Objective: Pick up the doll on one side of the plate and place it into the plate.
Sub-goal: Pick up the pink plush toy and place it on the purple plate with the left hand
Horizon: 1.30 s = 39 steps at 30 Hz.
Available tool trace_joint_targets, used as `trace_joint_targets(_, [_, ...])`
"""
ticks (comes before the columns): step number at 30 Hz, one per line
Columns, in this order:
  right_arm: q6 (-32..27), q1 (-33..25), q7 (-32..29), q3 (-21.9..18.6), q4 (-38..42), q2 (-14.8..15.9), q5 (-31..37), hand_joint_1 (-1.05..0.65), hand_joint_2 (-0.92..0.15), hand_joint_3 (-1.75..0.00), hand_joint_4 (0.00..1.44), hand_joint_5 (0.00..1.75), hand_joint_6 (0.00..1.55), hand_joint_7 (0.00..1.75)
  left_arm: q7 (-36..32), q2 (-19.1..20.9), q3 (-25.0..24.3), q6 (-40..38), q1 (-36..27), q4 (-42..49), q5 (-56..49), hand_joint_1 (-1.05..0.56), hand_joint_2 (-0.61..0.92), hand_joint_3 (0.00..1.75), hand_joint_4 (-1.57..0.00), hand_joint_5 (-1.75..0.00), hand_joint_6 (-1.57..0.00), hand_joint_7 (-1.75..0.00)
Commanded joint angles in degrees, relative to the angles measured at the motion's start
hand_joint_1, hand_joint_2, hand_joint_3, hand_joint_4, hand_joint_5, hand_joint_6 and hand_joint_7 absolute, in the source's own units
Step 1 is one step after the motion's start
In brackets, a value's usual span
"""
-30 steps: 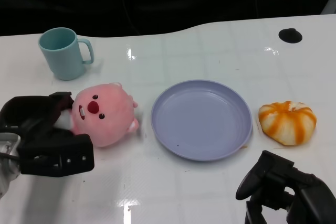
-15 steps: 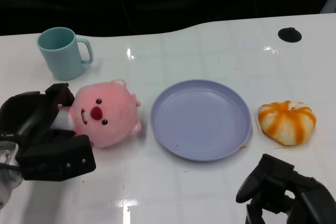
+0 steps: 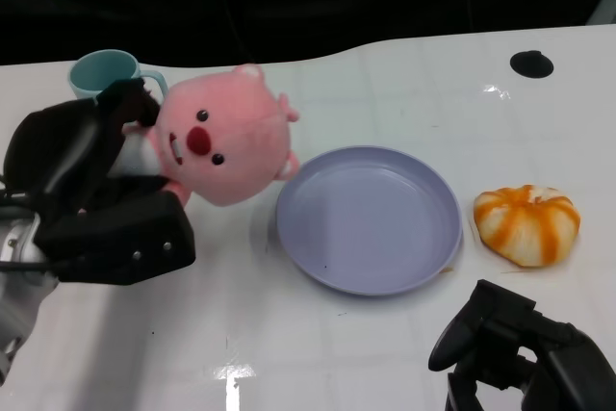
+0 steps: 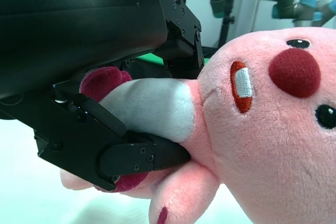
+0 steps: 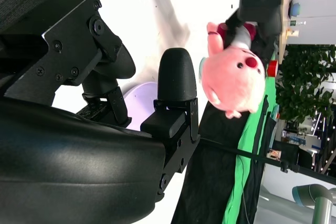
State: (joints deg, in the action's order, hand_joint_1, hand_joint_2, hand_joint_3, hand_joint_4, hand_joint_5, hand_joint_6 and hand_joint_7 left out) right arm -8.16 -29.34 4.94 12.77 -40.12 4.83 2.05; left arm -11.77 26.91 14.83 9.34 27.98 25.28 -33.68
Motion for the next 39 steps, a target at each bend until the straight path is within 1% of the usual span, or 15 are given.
trace_joint_targets(1, [-0.05,-0.01,0.04,-0.21,-0.66,0.27,-0.28,0.06,-0.42,-1.35,0.71,1.75,0.63,1.51,3.34,-0.26,-0.26,-1.14,-0.52,-4.64,0.28,-0.15,0.4,1.12,-0.9,-1.75,-0.66,-1.75])
trace_joint_targets(6, [-0.23,0.08,-0.05,0.07,-0.57,0.24,0.0,0.06,-0.42,-1.34,0.71,1.75,0.64,1.51,7.92,-3.24,1.46,-4.15,1.83,-8.01,-0.88,-0.18,0.41,1.11,-0.89,-1.75,-0.67,-1.75])
trace_joint_targets(10, [-0.46,0.14,-0.2,0.37,-0.82,0.21,0.28,0.06,-0.42,-1.34,0.71,1.75,0.64,1.51,9.35,-5.69,3.27,-4.94,3.63,-8.13,-2.39,-0.21,0.42,1.14,-0.92,-1.75,-0.69,-1.75])
trace_joint_targets(12, [-0.22,0.15,-0.15,0.48,-0.67,0.14,0.09,0.06,-0.42,-1.34,0.71,1.75,0.64,1.51,10.06,-7.29,3.77,-5.12,4.2,-7.9,-2.1,-0.2,0.41,1.17,-0.94,-1.75,-0.71,-1.75])
trace_joint_targets(16, [0.2,0.17,-0.03,0.63,-0.42,0.13,-0.14,0.06,-0.42,-1.35,0.71,1.75,0.64,1.52,9.85,-10.74,5.26,-5.35,5.5,-5.84,-2.32,-0.15,0.38,1.19,-0.94,-1.75,-0.74,-1.75])
trace_joint_targets(19, [-0.03,0.09,0.02,0.76,-0.55,0.11,-0.3,0.06,-0.41,-1.35,0.71,1.75,0.64,1.52,9.73,-12.49,6.38,-5.16,6.4,-3.78,-2.76,-0.16,0.37,1.19,-0.95,-1.75,-0.73,-1.75])
trace_joint_targets(23, [0.07,0.01,-0.08,1.01,-0.54,0.06,-0.18,0.06,-0.41,-1.36,0.71,1.75,0.64,1.51,9.71,-14.45,8.02,-5.3,7.58,-1.34,-3.6,-0.18,0.41,1.11,-0.93,-1.75,-0.71,-1.75])
trace_joint_targets(27, [0.74,0.11,-0.08,1.11,-0.23,0.21,0.14,0.06,-0.41,-1.35,0.71,1.75,0.64,1.51,9.42,-16.64,9.18,-5.78,8.61,1.01,-3.99,-0.18,0.41,1.18,-0.94,-1.75,-0.74,-1.75])
trace_joint_targets(33, [0.81,0.09,-0.11,1.26,-0.25,0.15,0.08,0.05,-0.4,-1.36,0.71,1.75,0.64,1.51,8.8,-18.54,10.67,-5.52,10.3,4.52,-5.11,-0.18,0.39,1.2,-0.95,-1.75,-0.75,-1.75])
trace_joint_targets(38, [1.0,0.01,-0.16,1.34,-0.22,0.08,-0.01,0.05,-0.41,-1.36,0.71,1.75,0.64,1.51,10.37,-19.25,11.17,-6.73,11.14,6.07,-4.74,-0.17,0.41,1.09,-0.91,-1.75,-0.69,-1.75])
trace_joint_targets(39, [0.92,0.02,-0.21,1.35,-0.29,0.1,0.1,0.04,-0.41,-1.36,0.71,1.75,0.64,1.51,11.13,-19.39,11.0,-6.88,11.18,6.18,-4.19,-0.17,0.42,1.07,-0.89,-1.75,-0.7,-1.62])
